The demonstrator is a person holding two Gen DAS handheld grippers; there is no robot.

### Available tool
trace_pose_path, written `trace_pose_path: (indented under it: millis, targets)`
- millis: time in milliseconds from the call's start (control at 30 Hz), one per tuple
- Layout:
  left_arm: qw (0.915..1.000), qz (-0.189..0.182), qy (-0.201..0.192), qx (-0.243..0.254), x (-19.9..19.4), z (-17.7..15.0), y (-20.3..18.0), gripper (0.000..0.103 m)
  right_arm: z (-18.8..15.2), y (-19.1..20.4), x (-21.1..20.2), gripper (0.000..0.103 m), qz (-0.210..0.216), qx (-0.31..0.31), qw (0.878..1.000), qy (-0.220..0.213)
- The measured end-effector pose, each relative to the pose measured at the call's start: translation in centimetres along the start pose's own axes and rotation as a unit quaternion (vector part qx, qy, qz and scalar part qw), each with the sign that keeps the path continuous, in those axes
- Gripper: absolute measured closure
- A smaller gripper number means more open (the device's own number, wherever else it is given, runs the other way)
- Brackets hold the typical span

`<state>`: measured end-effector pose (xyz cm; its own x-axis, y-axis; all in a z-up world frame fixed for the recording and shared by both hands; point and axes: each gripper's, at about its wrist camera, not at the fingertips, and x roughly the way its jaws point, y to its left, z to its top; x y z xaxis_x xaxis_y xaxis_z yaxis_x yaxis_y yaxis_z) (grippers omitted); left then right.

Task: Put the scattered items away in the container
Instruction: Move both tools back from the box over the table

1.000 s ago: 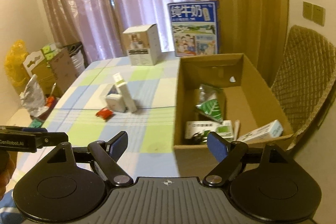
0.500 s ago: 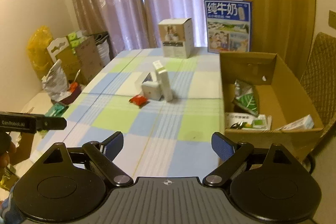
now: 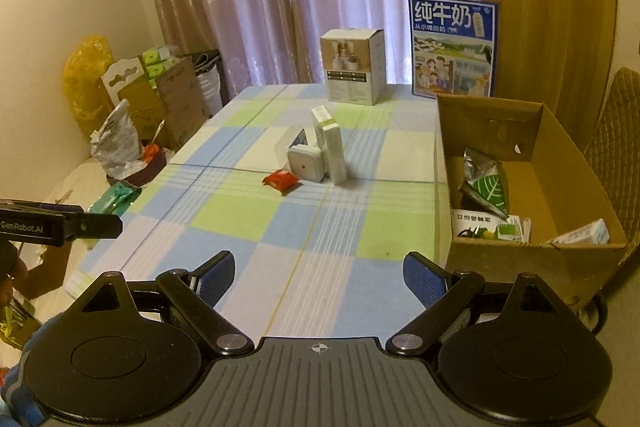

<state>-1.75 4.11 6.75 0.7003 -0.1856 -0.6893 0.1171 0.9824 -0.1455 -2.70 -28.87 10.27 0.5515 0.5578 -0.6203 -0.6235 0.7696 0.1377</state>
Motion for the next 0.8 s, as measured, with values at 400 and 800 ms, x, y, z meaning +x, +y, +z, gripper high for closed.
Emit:
trace_pose_path:
  millis: [400,800]
  targets:
    - [0.9997,-0.005,0.012,0.022,1.5,0.8,0.3,0.005,1.0,0.2,2.0,0.014,0.009,-0.01,1.0,0.013]
    - [0.9975,-0.015,0.044,0.053,7.9,3.1,1.5,0.005,5.4,-0.4,8.5,0.014,0.024,-0.044,0.998,0.031]
